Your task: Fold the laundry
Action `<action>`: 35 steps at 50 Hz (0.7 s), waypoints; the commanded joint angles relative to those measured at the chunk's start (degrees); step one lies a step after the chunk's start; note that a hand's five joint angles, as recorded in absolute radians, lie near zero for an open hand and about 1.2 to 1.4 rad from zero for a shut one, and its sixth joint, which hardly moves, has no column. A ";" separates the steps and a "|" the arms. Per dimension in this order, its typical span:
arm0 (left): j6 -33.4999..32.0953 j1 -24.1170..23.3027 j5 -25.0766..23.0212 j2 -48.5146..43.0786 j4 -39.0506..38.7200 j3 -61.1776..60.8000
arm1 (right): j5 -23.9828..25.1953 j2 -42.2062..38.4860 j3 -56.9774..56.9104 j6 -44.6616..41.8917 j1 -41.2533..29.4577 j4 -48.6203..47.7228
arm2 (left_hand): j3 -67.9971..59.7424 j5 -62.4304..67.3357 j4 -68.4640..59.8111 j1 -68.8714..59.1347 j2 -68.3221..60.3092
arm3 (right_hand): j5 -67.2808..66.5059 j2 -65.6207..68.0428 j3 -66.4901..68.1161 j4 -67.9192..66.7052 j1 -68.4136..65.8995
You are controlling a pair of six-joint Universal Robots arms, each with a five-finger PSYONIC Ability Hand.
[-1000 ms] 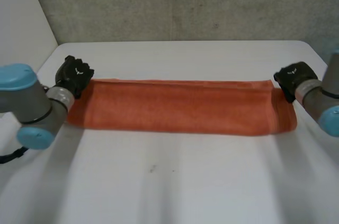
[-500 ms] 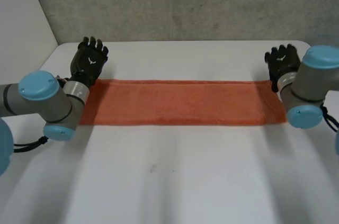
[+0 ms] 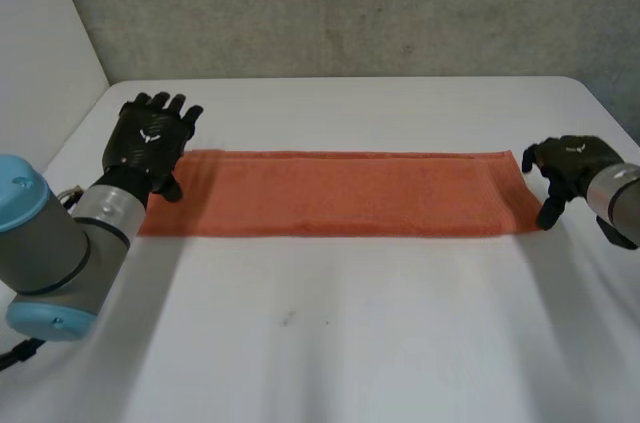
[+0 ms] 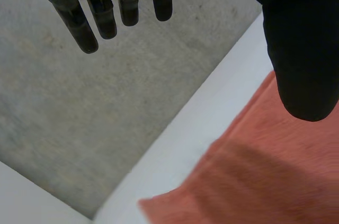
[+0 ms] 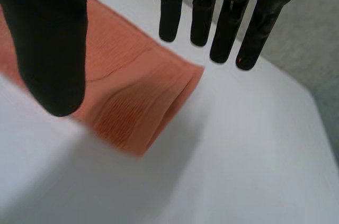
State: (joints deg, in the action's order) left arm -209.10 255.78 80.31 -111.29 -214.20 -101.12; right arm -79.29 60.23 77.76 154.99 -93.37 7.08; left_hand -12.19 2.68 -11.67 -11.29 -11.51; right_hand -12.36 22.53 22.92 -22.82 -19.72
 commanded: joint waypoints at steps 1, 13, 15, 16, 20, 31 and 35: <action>4.76 -0.10 0.20 0.11 1.42 -0.74 | 6.42 -2.91 2.31 -0.04 3.01 -5.30 | 0.79 -1.29 0.28 -0.10 0.12 | -16.14 15.98 15.59 -15.69 -18.79; 5.02 -0.10 3.19 -0.51 1.16 -1.27 | 7.05 -8.98 1.26 -0.65 3.10 -9.27 | 0.79 -1.29 0.28 -0.10 0.12 | -19.85 19.68 19.29 -19.39 -22.49; 5.02 -0.10 3.19 -0.60 1.16 -1.36 | 7.05 -9.51 1.08 -0.65 3.11 -9.45 | 0.79 -1.29 0.28 -0.10 0.12 | -20.02 19.85 19.46 -19.56 -22.66; 5.02 -0.19 3.19 -0.60 1.16 -1.36 | 7.05 -9.60 0.99 -0.65 3.11 -9.45 | 0.79 -1.29 0.28 -0.10 0.12 | -20.18 20.02 19.63 -19.73 -22.83; 4.93 -0.10 3.01 -0.60 0.89 -1.80 | 6.96 -10.48 0.29 -0.65 3.11 -9.89 | 0.79 -1.29 0.28 -0.10 0.12 | -29.06 28.89 28.50 -28.61 -31.70; 4.93 -0.02 3.10 -0.51 0.80 -2.06 | 4.33 -12.68 -2.87 -2.15 5.12 -11.12 | 0.79 -1.29 0.28 -0.10 0.12 | -57.64 57.47 57.08 -57.18 -60.28; 4.93 0.07 3.19 -0.42 0.89 -2.15 | -1.20 -12.86 -5.42 -5.74 7.84 -10.86 | 0.96 -1.46 0.44 0.07 0.28 | -57.64 57.47 57.08 -57.18 -60.28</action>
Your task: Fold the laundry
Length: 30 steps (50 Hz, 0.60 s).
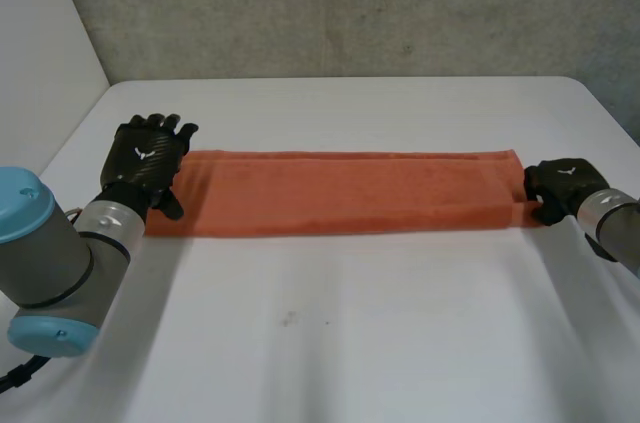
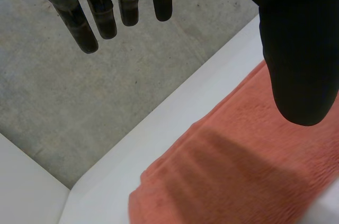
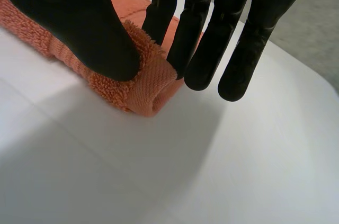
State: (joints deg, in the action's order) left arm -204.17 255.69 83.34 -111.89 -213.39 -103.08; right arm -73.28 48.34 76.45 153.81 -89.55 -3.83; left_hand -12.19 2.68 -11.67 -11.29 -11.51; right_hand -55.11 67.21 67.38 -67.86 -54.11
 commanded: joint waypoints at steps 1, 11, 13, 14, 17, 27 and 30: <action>0.00 0.16 0.24 0.27 0.08 -0.19 | -8.53 -1.05 -4.64 -5.71 4.73 0.14 | 0.96 -1.46 0.44 0.06 0.28 | -14.89 12.79 12.62 -12.14 -25.89; 0.00 0.42 0.33 0.62 0.08 -0.63 | -16.63 -1.58 -11.50 -19.69 10.45 -0.04 | 0.80 -1.29 0.28 -0.10 0.12 | -14.89 12.79 12.62 -12.14 -25.89; 0.00 0.42 0.42 0.71 0.08 -0.63 | -16.63 -1.41 -12.72 -19.17 10.27 -0.12 | 0.96 -1.46 0.44 0.06 0.28 | -14.89 12.79 12.62 -12.14 -25.89; 0.00 0.33 0.42 0.79 0.08 -0.63 | -16.63 -1.41 -13.17 -18.90 10.10 -0.13 | 0.80 -1.29 0.28 -0.10 0.12 | -14.89 12.79 12.62 -12.14 -25.89; 0.00 0.33 0.42 0.79 0.08 -0.63 | -16.45 -0.62 -13.96 -17.15 7.22 -0.21 | 0.79 -1.29 0.28 -0.10 0.12 | -14.89 12.79 12.62 -12.14 -25.89; 0.00 0.42 0.42 0.88 0.08 -0.71 | -13.91 1.14 -15.81 -13.01 -14.49 -8.20 | 0.79 -1.29 0.28 -0.10 0.12 | -14.89 12.79 12.62 -12.14 -25.89; 0.00 0.59 0.42 0.88 0.08 -0.71 | -9.35 0.97 -15.63 -13.10 -22.14 -10.93 | 0.80 -1.29 0.28 -0.10 0.12 | -14.89 12.79 12.62 -12.14 -25.89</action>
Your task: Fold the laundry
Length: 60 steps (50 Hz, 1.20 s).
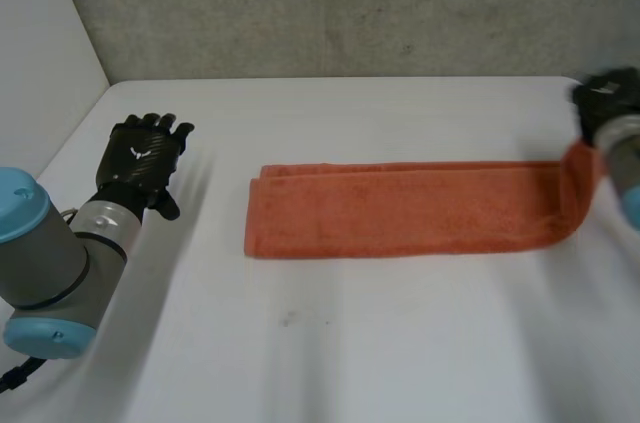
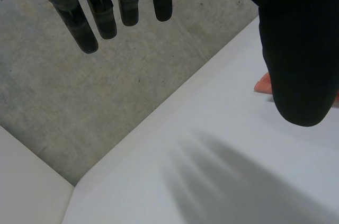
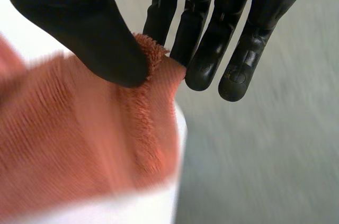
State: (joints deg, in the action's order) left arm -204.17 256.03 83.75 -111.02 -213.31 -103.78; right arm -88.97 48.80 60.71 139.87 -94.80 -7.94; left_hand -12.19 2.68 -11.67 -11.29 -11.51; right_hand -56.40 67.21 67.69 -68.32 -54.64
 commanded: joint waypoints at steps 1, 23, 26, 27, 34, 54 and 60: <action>0.00 0.35 0.01 0.02 0.00 -0.02 | 7.57 0.33 0.20 0.93 -18.65 -7.35 | 0.96 -1.46 0.44 0.06 0.28 | -13.60 12.79 12.31 -11.68 -25.36; 0.00 0.09 -0.34 0.02 0.00 -0.55 | 7.32 -7.93 2.93 -1.18 -36.07 -8.06 | 0.96 -1.46 0.44 0.06 0.28 | 56.40 -57.21 -57.69 58.32 44.64; 0.00 -0.26 -0.34 0.02 -0.09 -0.55 | 4.16 -0.93 6.34 4.94 -31.00 -7.71 | 0.96 -1.46 0.44 0.06 0.28 | 56.40 -57.21 -57.69 58.32 44.64; 0.00 -0.27 -0.34 0.02 -0.09 -0.55 | 4.15 0.75 7.57 7.41 -29.49 -7.62 | 0.96 -1.46 0.44 0.06 0.28 | 56.40 -57.21 -57.69 58.32 44.64; 0.00 -0.44 -0.34 -0.07 -0.09 -0.55 | 4.94 7.09 16.54 25.00 -19.29 -3.41 | 0.96 -1.46 0.44 0.06 0.28 | 56.40 -57.21 -57.69 58.32 44.64; -0.18 -1.67 -0.34 -0.51 -0.09 -1.08 | 12.06 3.14 21.48 24.75 -9.70 -2.69 | 0.96 -1.46 0.44 0.06 0.28 | -13.60 12.79 12.31 -11.68 -25.36; -0.18 -1.67 -0.26 -0.07 -0.09 -1.08 | 9.25 3.40 15.77 19.48 -11.54 -3.05 | 0.96 -1.46 0.44 0.06 0.28 | -13.60 12.79 12.31 -11.68 -25.36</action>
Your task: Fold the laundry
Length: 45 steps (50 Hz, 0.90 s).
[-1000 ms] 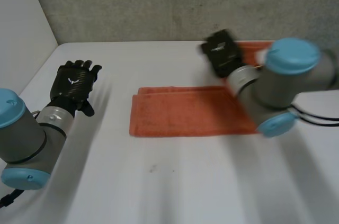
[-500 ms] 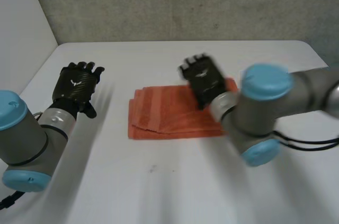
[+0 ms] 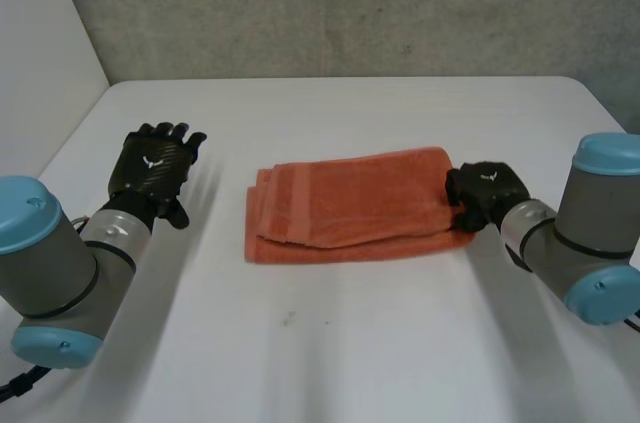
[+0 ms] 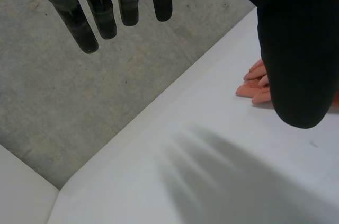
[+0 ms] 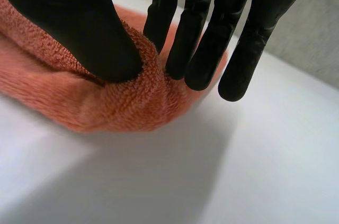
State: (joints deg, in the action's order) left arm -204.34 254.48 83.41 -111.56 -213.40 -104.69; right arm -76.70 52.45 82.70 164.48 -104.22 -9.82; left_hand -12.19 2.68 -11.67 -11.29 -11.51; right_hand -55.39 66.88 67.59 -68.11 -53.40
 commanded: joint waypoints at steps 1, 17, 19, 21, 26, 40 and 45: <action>0.00 -0.12 0.00 0.46 0.00 -0.08 | -3.19 -0.07 -8.32 -6.52 -4.57 -1.17 | 0.96 -1.46 0.44 0.07 0.28 | -14.61 13.12 12.41 -11.89 -26.60; 0.26 -0.65 0.79 1.08 0.00 0.80 | 2.52 -10.70 -19.16 -16.91 -29.03 -1.16 | 1.13 -1.63 0.61 0.24 0.45 | -2.16 0.67 -0.04 0.56 -14.15; 0.35 -0.65 1.32 1.08 0.09 1.41 | 1.99 -10.00 -19.16 -16.56 -28.76 -1.25 | 1.13 -1.63 0.61 0.24 0.45 | 26.04 -27.52 -28.23 28.76 14.05; 0.52 -0.91 1.41 1.17 0.09 2.03 | -0.28 -9.13 -18.98 -14.90 -28.24 -1.34 | 0.96 -1.46 0.44 0.07 0.28 | 52.14 -53.62 -54.33 54.86 40.15; 2.27 -3.63 1.58 1.17 1.05 6.32 | -4.42 -1.84 -16.88 -1.02 -23.15 -1.52 | 0.13 -0.62 -0.39 -0.77 -0.55 | 55.39 -56.88 -57.59 58.11 43.40; 23.54 -15.23 1.49 -12.27 18.71 30.23 | -1.09 0.56 -14.58 18.16 -11.80 5.59 | -1.56 1.06 -2.08 -2.45 -2.24 | 55.39 -56.88 -57.59 58.11 43.40; 25.13 -16.12 3.77 -19.82 24.33 36.74 | 0.32 -4.28 -17.92 18.34 -11.80 8.41 | -2.40 1.91 -2.92 -3.29 -3.08 | 55.39 -56.88 -57.59 58.11 43.40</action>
State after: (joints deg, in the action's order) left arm -182.43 240.35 84.92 -121.90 -196.65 -76.99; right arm -78.44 53.69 68.40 182.99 -116.38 -5.72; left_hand -12.20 2.68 -11.75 -11.49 -11.63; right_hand -3.52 12.28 12.09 -13.20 -11.66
